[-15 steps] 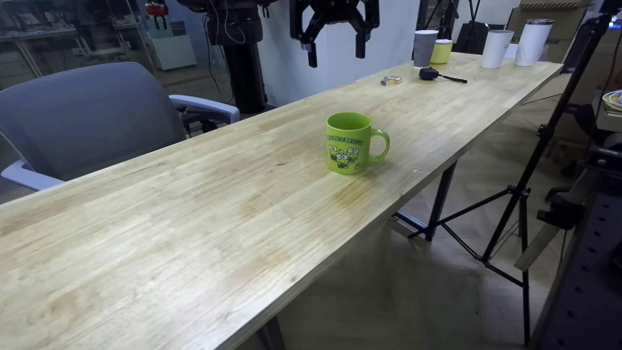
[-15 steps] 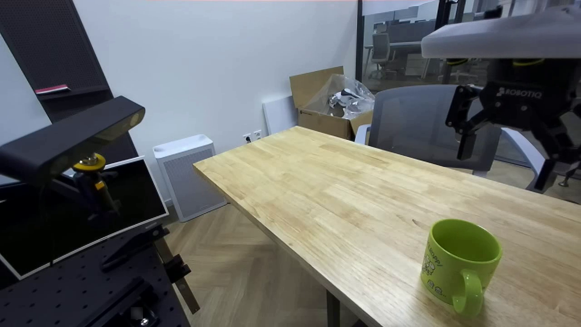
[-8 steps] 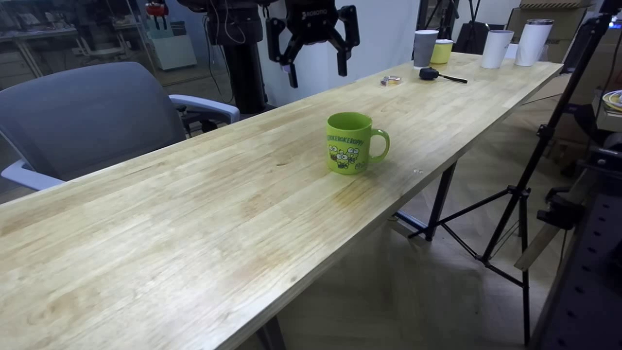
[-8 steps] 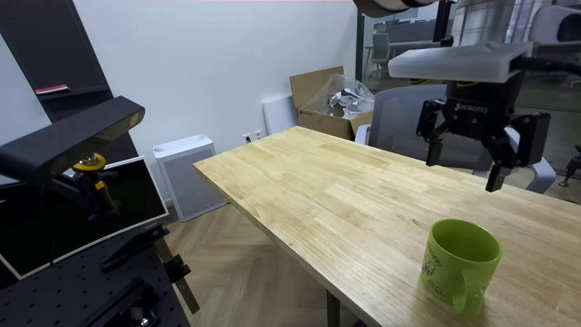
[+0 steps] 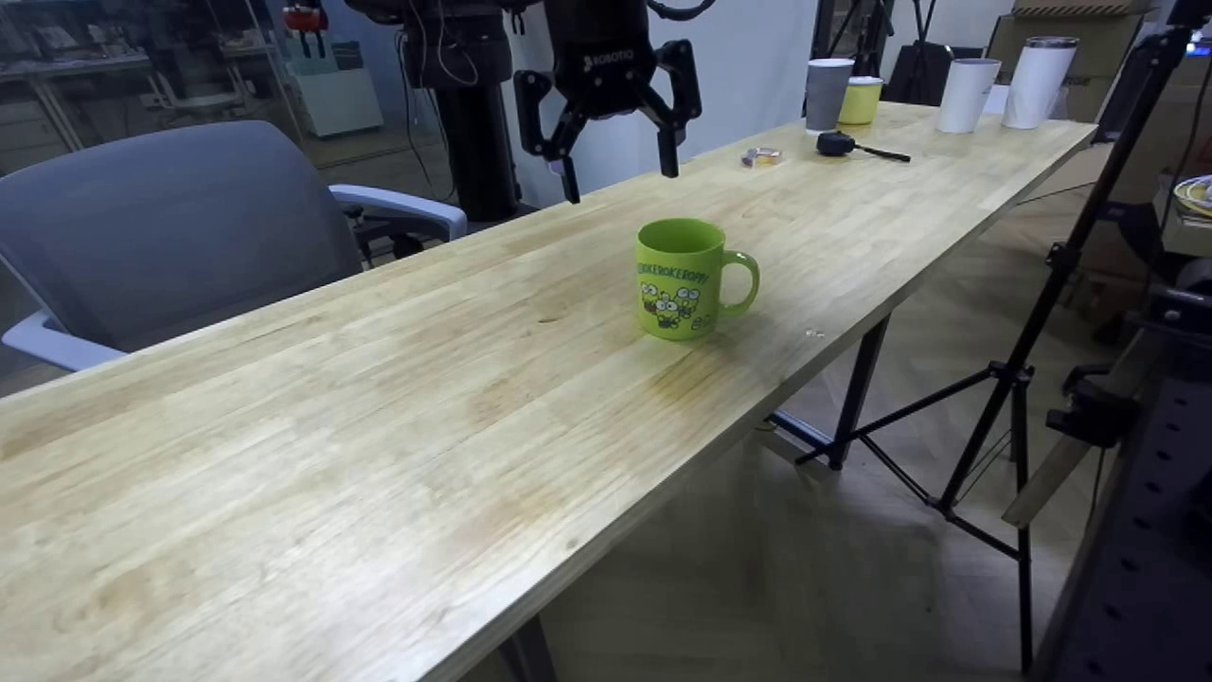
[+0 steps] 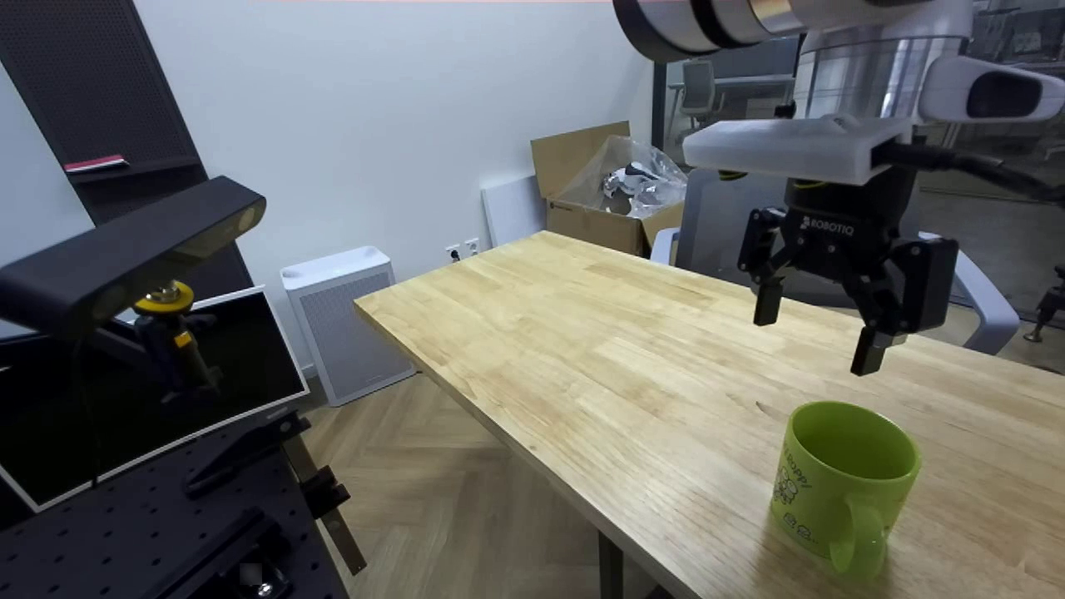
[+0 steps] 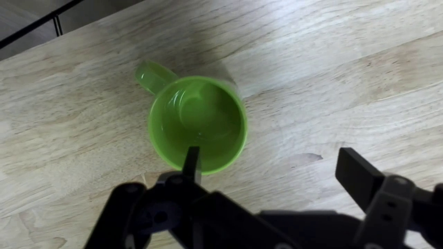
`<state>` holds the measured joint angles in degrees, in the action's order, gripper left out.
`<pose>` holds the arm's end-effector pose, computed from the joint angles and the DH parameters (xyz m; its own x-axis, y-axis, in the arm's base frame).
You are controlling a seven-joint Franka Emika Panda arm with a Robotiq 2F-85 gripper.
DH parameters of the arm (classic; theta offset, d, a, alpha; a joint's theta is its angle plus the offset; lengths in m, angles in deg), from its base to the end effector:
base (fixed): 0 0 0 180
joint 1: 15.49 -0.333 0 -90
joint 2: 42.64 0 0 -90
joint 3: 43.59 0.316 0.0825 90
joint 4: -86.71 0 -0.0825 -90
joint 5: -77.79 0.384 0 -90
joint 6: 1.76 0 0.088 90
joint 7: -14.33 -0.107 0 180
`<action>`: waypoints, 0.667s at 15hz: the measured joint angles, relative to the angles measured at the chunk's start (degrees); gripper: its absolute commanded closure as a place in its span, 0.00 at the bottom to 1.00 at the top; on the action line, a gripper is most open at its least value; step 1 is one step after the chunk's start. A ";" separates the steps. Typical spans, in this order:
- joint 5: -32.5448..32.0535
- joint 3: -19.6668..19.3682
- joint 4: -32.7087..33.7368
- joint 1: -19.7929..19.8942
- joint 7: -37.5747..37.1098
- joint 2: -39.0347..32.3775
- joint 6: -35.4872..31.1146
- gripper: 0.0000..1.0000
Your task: Move the yellow mug from right to left
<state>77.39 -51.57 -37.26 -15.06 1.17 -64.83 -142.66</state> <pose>0.5503 -0.0822 0.2089 0.9313 -0.3567 -0.0733 -0.3515 -0.9332 0.0750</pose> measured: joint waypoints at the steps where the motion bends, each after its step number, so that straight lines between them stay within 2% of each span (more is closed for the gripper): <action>1: 0.05 0.00 -0.39 0.00 -0.18 -0.01 -0.02 0.00; 5: 0.51 0.00 -2.08 0.11 -0.25 0.00 -0.62 0.00; 10: 2.98 0.09 -4.64 1.15 0.45 0.09 -5.96 0.00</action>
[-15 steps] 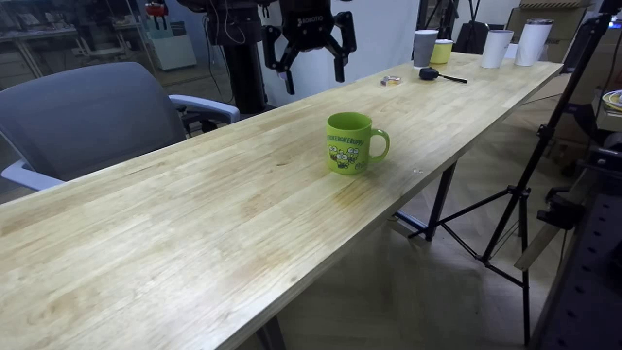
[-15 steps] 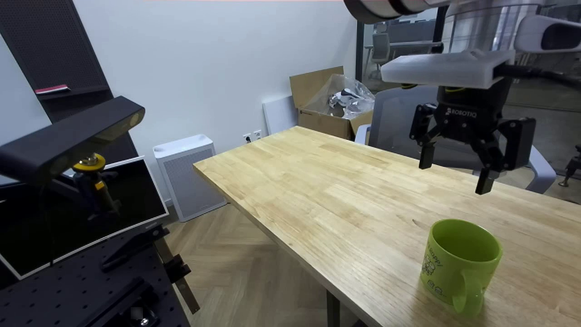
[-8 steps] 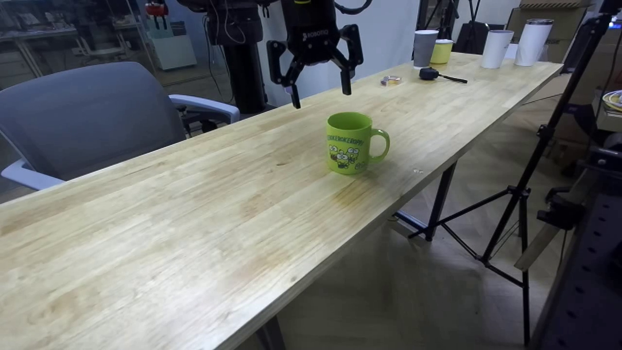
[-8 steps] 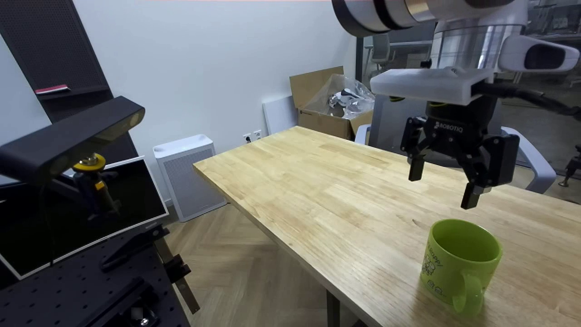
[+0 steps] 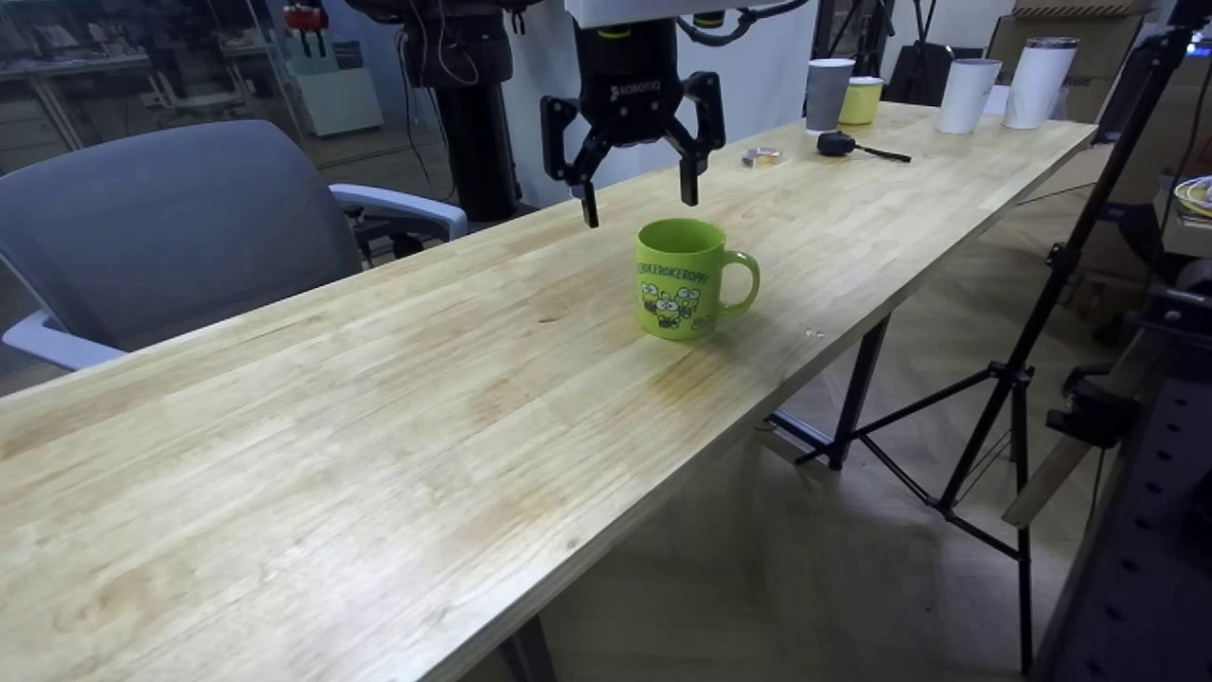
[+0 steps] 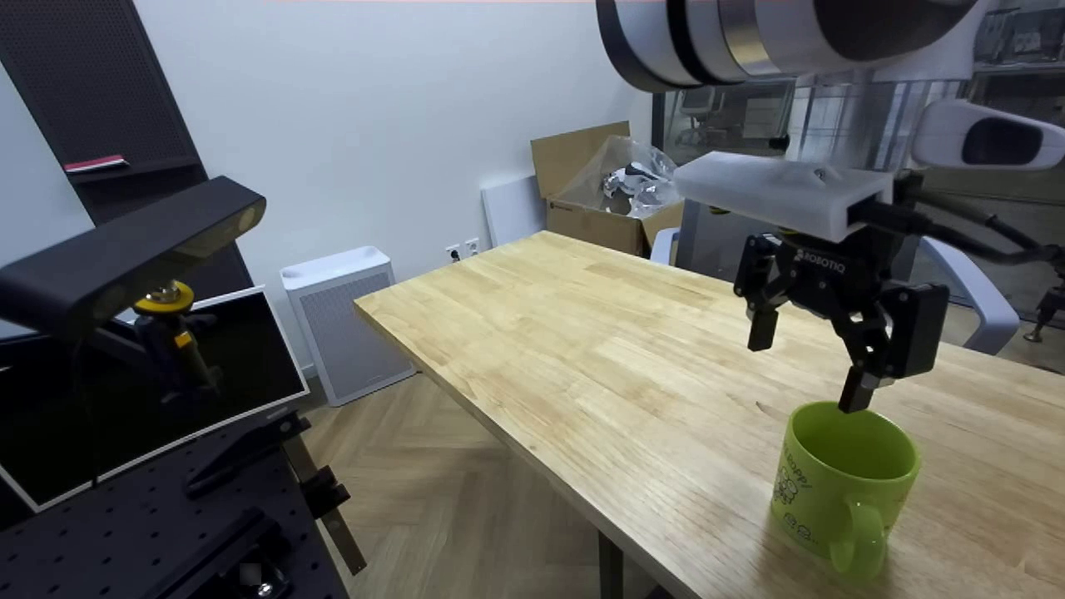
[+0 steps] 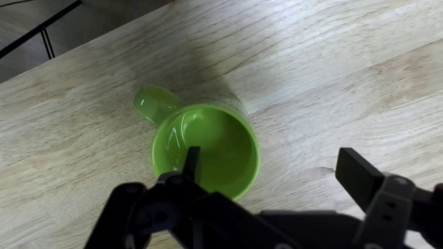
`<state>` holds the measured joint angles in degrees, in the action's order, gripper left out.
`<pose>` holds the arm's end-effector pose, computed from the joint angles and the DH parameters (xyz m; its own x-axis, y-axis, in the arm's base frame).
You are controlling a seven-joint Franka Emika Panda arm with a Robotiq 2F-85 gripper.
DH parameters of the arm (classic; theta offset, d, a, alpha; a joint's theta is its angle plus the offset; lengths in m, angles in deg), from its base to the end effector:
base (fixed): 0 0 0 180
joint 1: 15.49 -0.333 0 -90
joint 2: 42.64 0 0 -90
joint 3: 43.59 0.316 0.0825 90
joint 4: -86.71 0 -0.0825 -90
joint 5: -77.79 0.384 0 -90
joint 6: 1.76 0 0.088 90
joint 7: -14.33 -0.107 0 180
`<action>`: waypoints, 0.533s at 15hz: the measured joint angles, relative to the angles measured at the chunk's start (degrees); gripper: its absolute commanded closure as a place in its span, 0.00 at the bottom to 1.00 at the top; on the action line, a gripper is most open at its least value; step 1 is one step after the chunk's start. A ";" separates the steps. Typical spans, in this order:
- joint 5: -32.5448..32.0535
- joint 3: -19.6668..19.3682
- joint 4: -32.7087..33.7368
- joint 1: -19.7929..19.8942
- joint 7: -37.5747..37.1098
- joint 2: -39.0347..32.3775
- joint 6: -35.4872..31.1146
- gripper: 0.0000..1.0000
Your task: Move the yellow mug from right to left
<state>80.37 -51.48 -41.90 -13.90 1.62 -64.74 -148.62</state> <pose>0.5285 -0.0910 0.1895 0.9123 -0.4059 -0.0542 -0.4040 -0.9138 0.0424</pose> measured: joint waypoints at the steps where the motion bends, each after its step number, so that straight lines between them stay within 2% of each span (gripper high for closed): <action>1: 0.69 0.09 -0.36 0.33 0.46 0.03 -1.06 0.00; 8: 4.71 1.14 -0.74 2.62 3.27 0.12 -4.32 0.00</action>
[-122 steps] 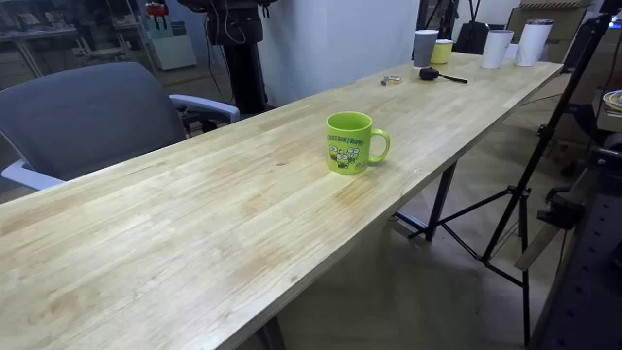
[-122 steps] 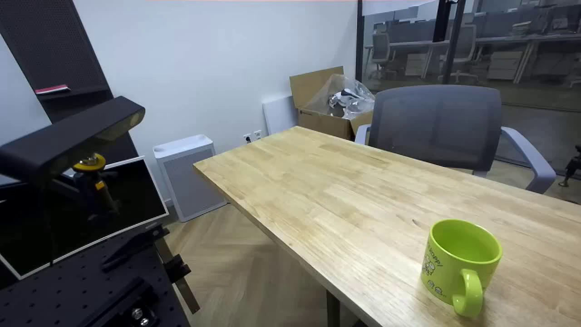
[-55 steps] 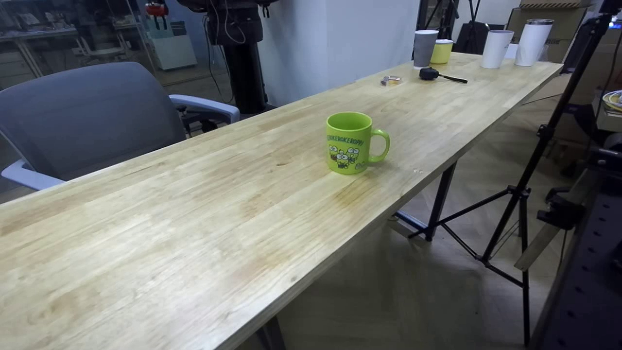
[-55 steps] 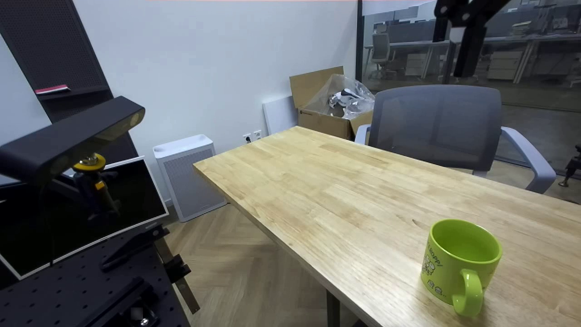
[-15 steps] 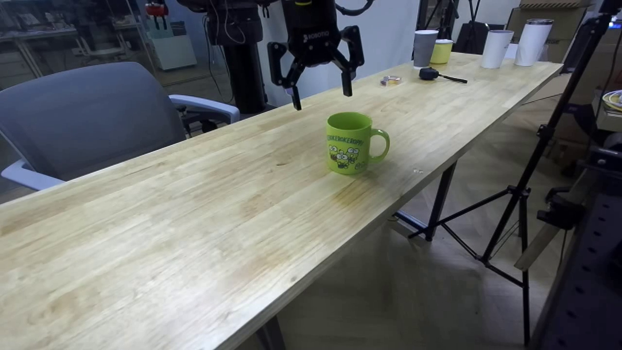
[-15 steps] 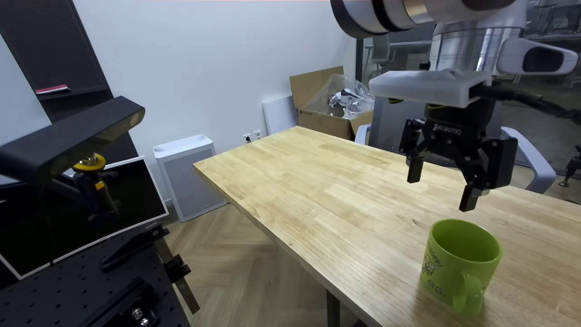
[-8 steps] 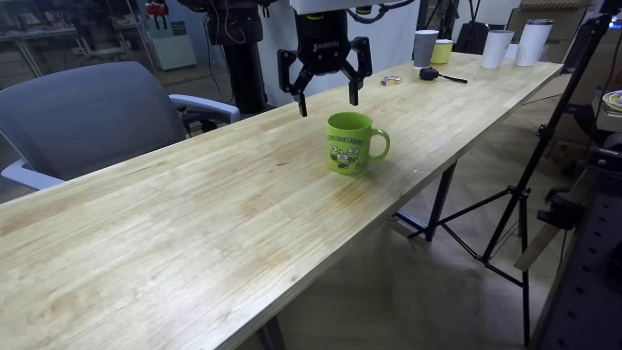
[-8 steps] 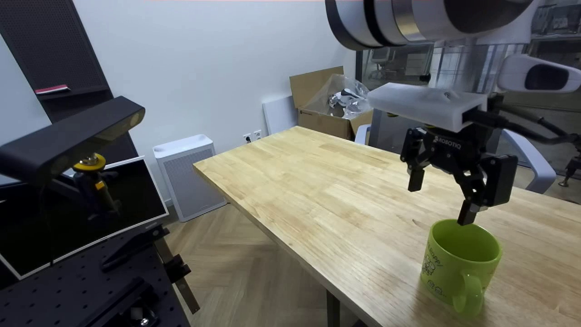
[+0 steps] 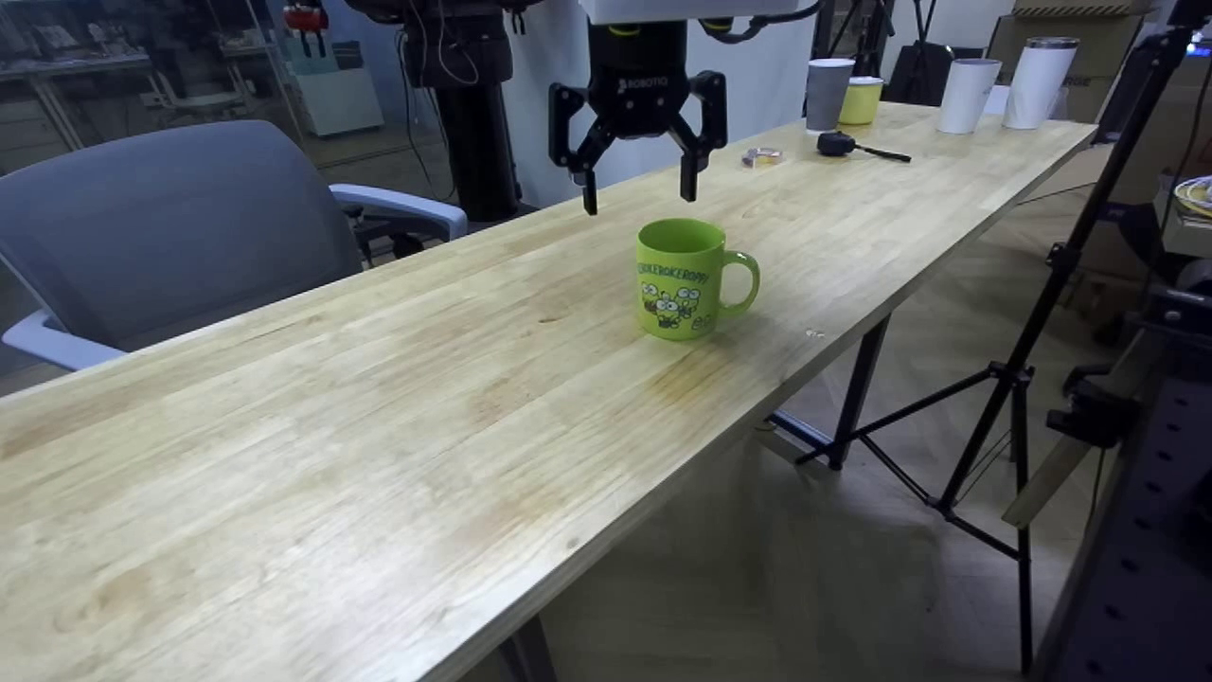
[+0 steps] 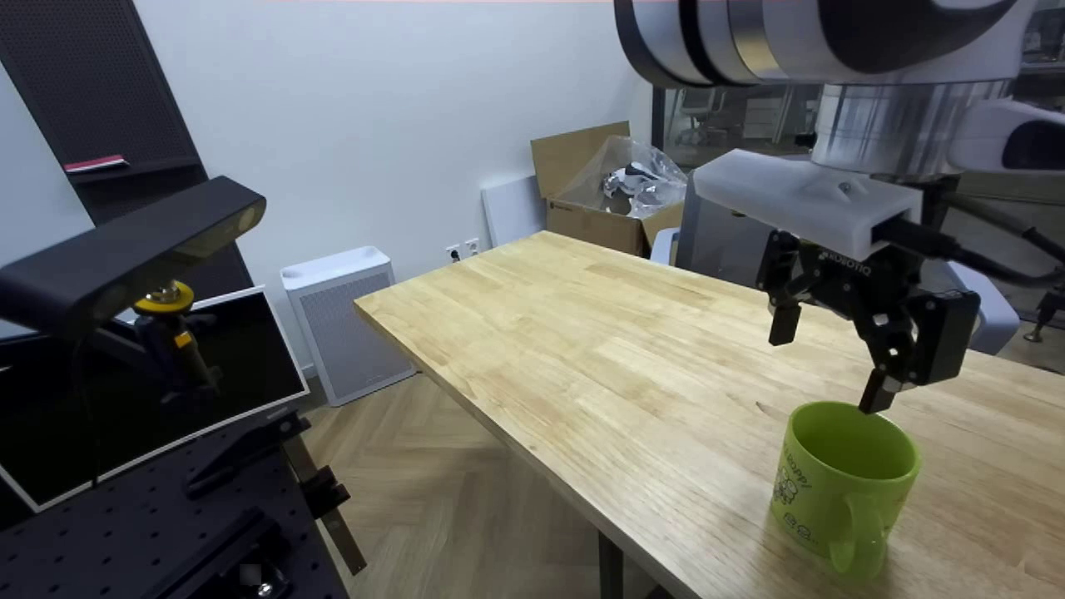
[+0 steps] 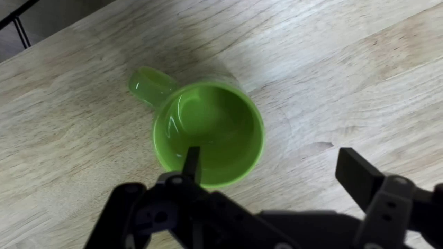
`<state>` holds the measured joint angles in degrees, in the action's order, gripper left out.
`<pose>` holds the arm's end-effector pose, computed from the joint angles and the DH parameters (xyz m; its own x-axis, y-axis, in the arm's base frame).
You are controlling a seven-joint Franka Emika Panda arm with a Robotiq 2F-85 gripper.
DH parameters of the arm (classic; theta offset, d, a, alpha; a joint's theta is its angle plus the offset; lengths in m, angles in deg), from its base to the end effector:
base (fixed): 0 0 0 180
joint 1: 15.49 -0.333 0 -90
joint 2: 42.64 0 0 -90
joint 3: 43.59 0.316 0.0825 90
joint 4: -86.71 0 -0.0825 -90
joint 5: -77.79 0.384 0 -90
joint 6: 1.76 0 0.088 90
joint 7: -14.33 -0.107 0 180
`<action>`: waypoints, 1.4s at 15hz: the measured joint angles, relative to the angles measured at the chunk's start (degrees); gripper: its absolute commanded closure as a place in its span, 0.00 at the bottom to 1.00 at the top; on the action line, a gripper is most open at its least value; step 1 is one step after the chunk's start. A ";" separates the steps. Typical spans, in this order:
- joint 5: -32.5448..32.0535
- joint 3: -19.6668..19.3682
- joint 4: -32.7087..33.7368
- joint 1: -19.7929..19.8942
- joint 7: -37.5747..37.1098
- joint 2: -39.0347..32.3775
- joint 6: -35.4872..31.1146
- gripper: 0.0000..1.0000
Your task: Move the yellow mug from right to left
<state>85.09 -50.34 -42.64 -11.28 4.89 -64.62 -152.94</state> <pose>0.5286 -0.1073 0.1921 0.8964 -0.4432 -0.0016 -0.4431 -0.8963 -0.0175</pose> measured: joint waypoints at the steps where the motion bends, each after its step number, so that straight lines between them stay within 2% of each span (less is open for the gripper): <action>1: 0.39 0.14 0.00 0.29 0.48 -0.02 -0.19 0.00; 10: 0.45 0.10 -0.01 2.25 0.94 -2.25 -1.55 0.00; 21: 0.45 0.08 -0.01 2.23 1.02 -2.62 -1.55 0.00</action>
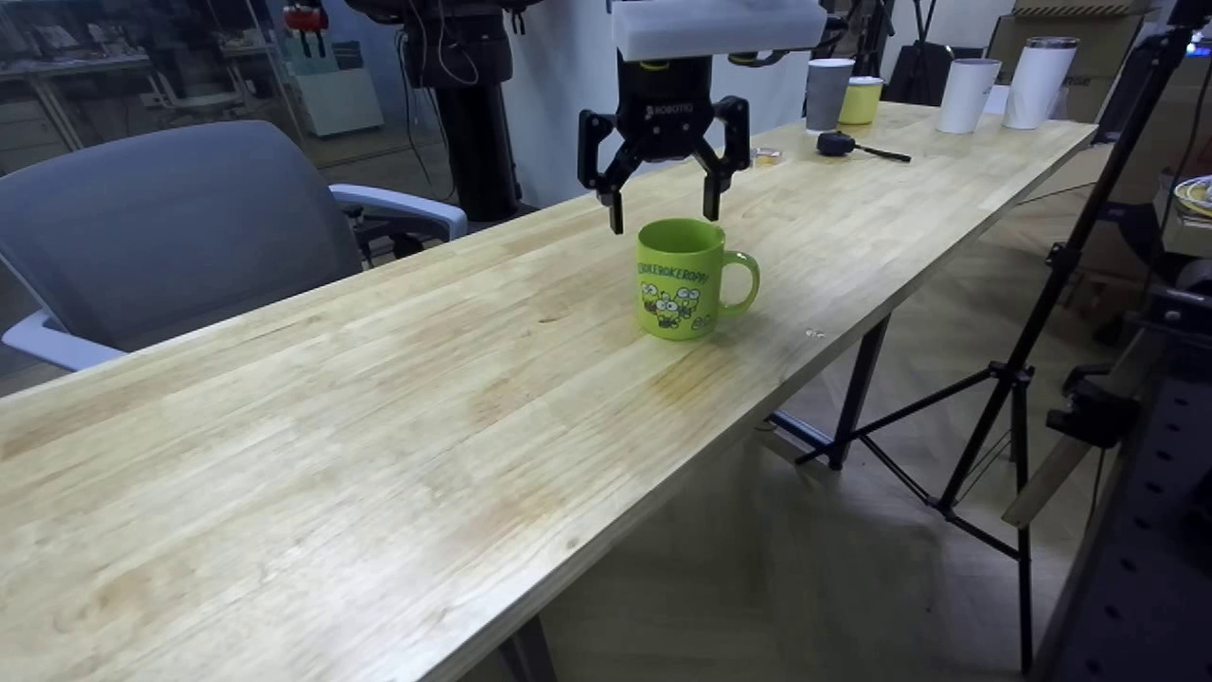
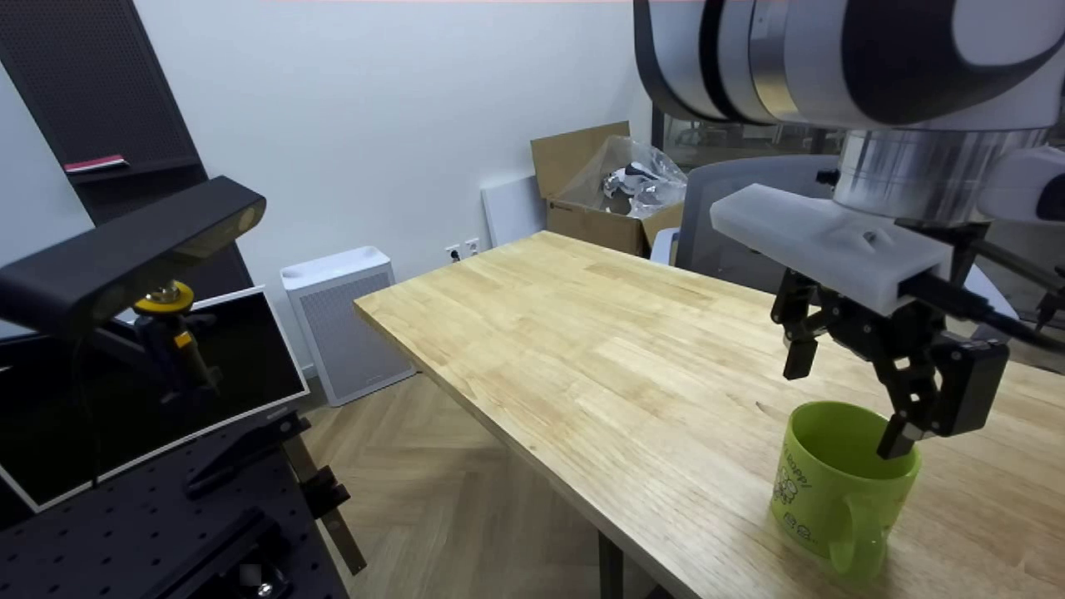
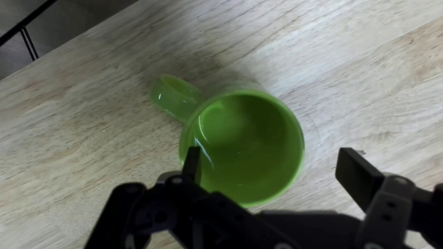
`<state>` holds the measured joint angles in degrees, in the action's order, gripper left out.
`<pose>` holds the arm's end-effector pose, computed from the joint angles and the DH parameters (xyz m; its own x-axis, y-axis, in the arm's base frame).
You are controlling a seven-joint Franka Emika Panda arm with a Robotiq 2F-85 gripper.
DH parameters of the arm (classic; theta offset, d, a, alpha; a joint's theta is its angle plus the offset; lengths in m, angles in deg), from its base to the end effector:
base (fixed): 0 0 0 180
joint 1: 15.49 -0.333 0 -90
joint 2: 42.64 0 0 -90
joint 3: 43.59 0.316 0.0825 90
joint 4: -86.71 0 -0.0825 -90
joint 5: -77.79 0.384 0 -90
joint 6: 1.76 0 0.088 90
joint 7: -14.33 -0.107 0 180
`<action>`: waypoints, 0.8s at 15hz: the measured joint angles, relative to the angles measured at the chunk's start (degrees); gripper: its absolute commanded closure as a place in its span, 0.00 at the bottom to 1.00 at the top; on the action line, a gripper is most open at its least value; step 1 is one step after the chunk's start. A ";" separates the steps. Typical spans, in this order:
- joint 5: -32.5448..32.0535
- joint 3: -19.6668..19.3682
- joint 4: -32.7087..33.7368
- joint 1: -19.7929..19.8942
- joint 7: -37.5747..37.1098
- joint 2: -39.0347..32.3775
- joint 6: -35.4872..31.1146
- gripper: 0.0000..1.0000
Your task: Move the yellow mug from right to left
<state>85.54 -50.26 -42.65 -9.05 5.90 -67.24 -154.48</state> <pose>0.5198 -0.1275 0.1699 0.8838 -0.4675 -0.0183 -0.4677 -0.8838 -0.0089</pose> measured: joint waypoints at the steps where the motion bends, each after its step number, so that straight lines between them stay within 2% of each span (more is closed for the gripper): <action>1: 0.00 0.00 0.00 0.00 0.00 0.00 0.00 0.00; 9: -0.06 0.00 -0.01 -0.08 0.01 -0.14 0.01 0.00; 12: -1.27 -0.07 -0.22 -1.31 -0.29 -1.54 -0.67 0.00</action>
<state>84.27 -50.33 -42.87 -10.36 5.61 -68.77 -155.16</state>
